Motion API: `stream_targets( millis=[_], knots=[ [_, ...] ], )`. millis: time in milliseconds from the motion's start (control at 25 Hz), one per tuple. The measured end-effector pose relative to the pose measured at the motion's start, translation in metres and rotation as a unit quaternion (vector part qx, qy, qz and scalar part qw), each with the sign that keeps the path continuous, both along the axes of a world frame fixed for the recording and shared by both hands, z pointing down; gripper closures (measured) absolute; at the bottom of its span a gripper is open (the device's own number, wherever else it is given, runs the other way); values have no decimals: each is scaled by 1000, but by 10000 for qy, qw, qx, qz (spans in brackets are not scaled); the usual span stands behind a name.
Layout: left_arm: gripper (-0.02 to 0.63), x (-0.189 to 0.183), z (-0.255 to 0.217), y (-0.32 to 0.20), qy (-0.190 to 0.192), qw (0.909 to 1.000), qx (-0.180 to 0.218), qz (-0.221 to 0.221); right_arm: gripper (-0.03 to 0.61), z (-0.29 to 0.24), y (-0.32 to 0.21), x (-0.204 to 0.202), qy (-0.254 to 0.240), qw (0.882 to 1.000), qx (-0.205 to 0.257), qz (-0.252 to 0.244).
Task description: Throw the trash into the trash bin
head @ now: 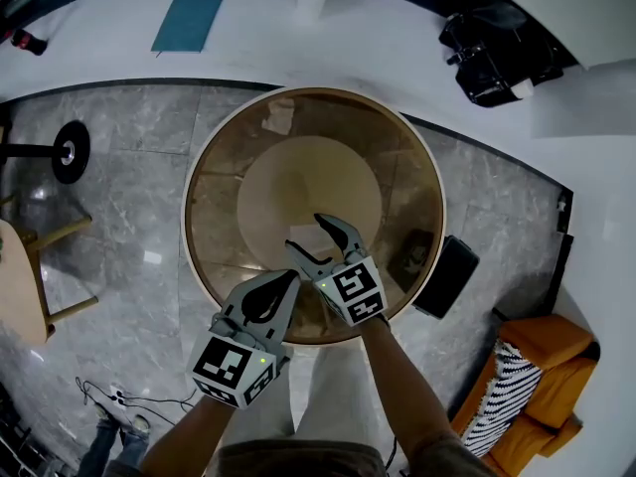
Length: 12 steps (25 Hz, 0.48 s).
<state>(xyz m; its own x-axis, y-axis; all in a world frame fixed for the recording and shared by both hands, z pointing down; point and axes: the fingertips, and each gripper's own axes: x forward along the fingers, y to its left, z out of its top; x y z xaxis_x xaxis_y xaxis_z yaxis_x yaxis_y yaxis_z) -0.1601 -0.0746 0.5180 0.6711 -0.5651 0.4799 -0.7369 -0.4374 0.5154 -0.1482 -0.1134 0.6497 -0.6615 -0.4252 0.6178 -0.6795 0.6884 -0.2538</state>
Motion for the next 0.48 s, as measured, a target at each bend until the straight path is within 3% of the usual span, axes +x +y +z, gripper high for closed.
stream_targets(
  millis=[160,320,480],
  knots=[
    [597,1,-1,1,9,10000,3,21,274,-4,-1,4,176,9997,181,15],
    [597,2,0,2,21,10000,-18,30,207,-10,-3,13,307,9990,176,284],
    [597,2,-3,2,36,10000,-21,41,179,-14,-1,22,288,9974,30,658]
  ],
)
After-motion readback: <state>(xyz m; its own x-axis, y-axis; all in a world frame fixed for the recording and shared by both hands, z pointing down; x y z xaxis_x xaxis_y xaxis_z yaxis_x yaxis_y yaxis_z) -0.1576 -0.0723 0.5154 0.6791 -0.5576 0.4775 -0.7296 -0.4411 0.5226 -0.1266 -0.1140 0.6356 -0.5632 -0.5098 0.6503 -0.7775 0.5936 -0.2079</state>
